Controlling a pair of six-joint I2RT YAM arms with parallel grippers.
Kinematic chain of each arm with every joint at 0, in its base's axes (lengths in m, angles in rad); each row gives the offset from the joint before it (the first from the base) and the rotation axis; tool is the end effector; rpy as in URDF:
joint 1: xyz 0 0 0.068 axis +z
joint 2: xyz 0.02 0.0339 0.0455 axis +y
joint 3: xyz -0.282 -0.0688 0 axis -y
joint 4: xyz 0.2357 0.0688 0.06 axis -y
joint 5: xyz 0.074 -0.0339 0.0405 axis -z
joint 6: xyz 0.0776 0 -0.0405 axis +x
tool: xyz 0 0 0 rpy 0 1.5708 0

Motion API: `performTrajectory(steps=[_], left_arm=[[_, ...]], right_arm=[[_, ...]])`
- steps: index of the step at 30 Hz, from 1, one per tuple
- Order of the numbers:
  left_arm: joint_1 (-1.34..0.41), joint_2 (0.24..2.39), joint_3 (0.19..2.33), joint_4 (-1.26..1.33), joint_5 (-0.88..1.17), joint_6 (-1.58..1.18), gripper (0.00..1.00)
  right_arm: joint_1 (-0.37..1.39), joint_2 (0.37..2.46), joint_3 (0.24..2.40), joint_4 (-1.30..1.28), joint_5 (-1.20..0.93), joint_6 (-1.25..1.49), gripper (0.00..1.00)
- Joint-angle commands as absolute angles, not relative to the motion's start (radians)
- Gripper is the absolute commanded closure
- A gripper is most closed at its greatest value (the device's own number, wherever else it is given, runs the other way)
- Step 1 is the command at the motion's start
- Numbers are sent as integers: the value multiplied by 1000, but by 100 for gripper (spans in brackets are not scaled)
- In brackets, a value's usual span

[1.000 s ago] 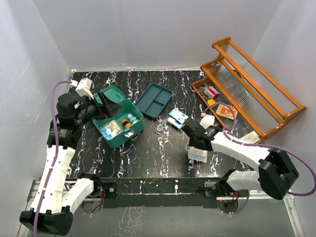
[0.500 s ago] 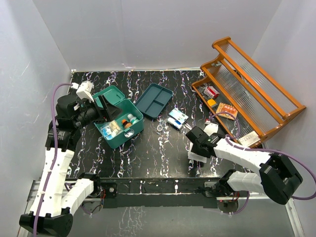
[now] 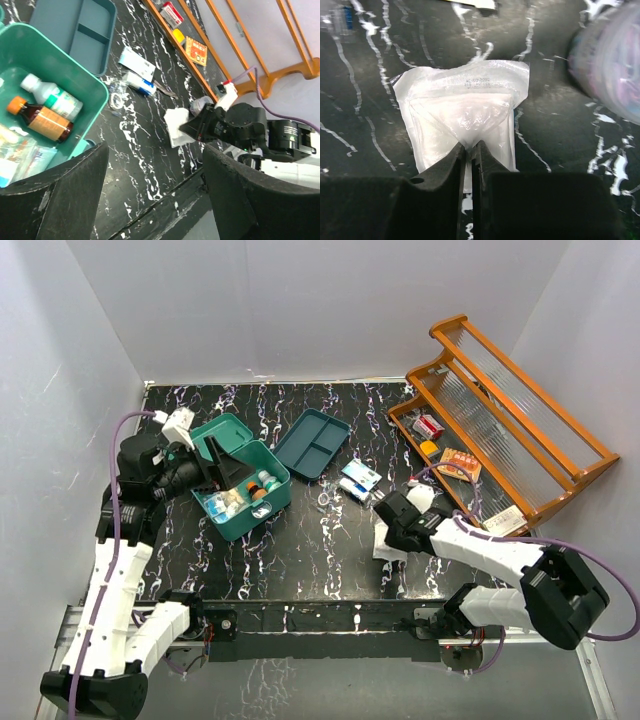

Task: Organize the medicine kit

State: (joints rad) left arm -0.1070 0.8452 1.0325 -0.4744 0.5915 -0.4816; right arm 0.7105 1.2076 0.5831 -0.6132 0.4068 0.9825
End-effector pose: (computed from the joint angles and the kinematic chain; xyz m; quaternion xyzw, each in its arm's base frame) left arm 0.1803 -0.0629 0.3881 0.0288 0.7853 -0.3895 0.4803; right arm 0.1668 0.1030 0.1507 0.1641 0.9524 -0.0104 0.2568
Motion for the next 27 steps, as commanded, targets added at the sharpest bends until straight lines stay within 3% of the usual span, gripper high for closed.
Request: performTrajectory(steps=[1,15,23,27], left_arm=[[-109,845,997,-388,699,-559,26],[-152,950,834,-123,772,-796,25],[-454,1173,916,-81,495,-764,25],[-523,1263,966,-76,385,-752,26]], right_arm=[[709,1230,647,-447,331,885,93],[709,1230,714,-222,233,790,96],[708,1253,852,-176,166,698,96],[708,1258,884,-157,137,690,96]])
